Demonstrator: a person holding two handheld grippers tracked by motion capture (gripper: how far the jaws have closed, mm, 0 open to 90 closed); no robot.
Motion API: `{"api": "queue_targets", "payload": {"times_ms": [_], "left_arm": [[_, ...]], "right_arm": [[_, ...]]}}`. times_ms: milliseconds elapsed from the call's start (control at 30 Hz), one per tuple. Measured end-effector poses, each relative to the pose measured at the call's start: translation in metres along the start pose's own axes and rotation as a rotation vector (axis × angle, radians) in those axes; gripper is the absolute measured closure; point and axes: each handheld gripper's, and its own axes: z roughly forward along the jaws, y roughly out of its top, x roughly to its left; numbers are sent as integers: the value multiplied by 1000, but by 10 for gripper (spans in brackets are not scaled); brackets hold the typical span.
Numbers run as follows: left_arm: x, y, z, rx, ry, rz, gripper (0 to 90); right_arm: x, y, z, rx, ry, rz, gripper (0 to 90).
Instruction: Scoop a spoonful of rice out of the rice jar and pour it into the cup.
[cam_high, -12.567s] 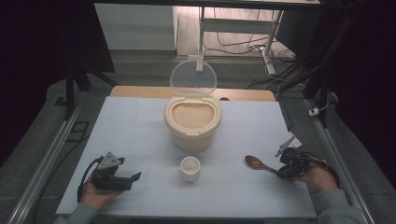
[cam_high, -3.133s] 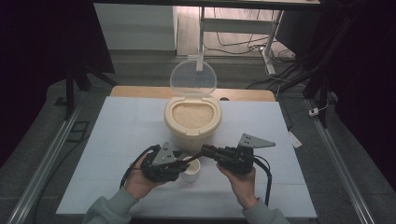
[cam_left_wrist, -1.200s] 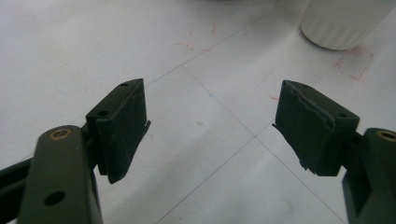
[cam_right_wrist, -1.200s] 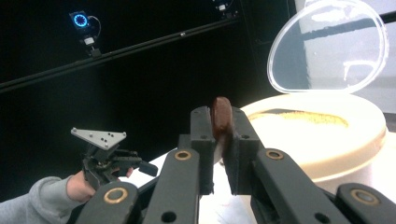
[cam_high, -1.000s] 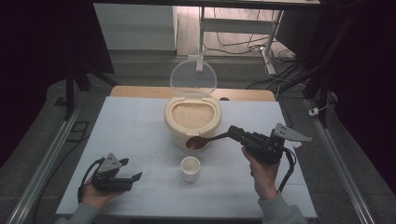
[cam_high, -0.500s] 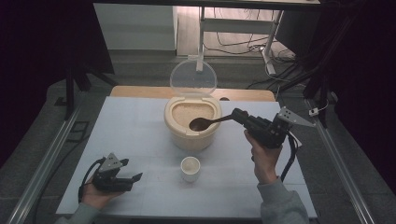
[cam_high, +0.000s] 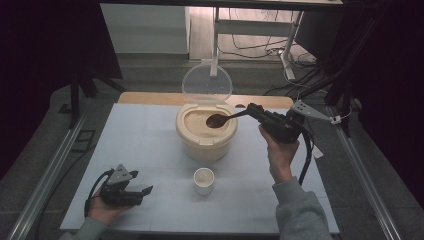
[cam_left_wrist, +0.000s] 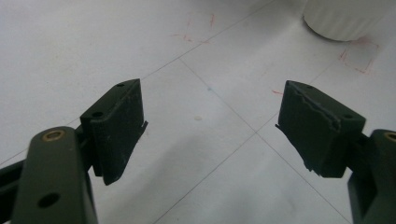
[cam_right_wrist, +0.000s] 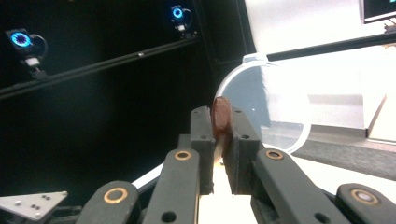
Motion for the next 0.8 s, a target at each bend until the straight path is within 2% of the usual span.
{"api": "queue_targets", "payload": {"times_ms": [500, 633, 800], "left_arm": [[-1, 0, 2, 10, -1, 3, 224], [0, -1, 2, 11, -2, 2, 224], [0, -1, 2, 12, -1, 3, 224]], "right_arm": [[-9, 0, 15, 58, -131, -73, 829], [-8, 0, 21, 74, -171, -114, 829], [-9, -2, 26, 88, -197, -133, 829]]}}
